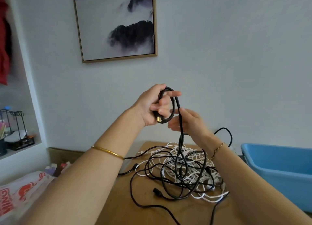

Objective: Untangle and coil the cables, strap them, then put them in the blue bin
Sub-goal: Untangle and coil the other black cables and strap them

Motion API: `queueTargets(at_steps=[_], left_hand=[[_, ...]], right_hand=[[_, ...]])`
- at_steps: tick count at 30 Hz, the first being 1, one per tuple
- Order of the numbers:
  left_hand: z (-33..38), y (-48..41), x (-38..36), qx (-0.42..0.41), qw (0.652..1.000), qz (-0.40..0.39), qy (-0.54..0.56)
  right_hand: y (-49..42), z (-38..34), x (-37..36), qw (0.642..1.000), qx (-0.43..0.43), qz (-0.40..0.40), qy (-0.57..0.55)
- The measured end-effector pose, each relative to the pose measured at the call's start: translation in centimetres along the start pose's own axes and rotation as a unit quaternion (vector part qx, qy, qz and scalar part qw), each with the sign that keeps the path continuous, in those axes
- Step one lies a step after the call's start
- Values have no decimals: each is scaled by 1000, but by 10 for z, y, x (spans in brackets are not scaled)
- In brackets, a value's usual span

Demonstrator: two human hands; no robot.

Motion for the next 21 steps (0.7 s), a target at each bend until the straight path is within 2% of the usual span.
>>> queueTargets(at_steps=[5, 11, 17, 21], left_hand=[[12, 4, 0, -9, 985, -53, 163], [24, 0, 4, -42, 950, -40, 308], [35, -4, 18, -68, 897, -30, 437], [43, -9, 25, -98, 865, -24, 492]], right_hand=[[16, -5, -17, 999, 19, -33, 32], [28, -4, -36, 986, -18, -109, 122], [29, -5, -30, 965, -12, -125, 232], [36, -7, -35, 959, -23, -150, 239]])
Point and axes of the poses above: each hand's wrist, its own y-axis away from the middle knuckle, its own x-axis out of the back of the hand, z = x × y, the point moved 10 cm from there along -y, towards the middle knuckle, and after that the axes turned 11 degrees about z, right-handed, at the moved point
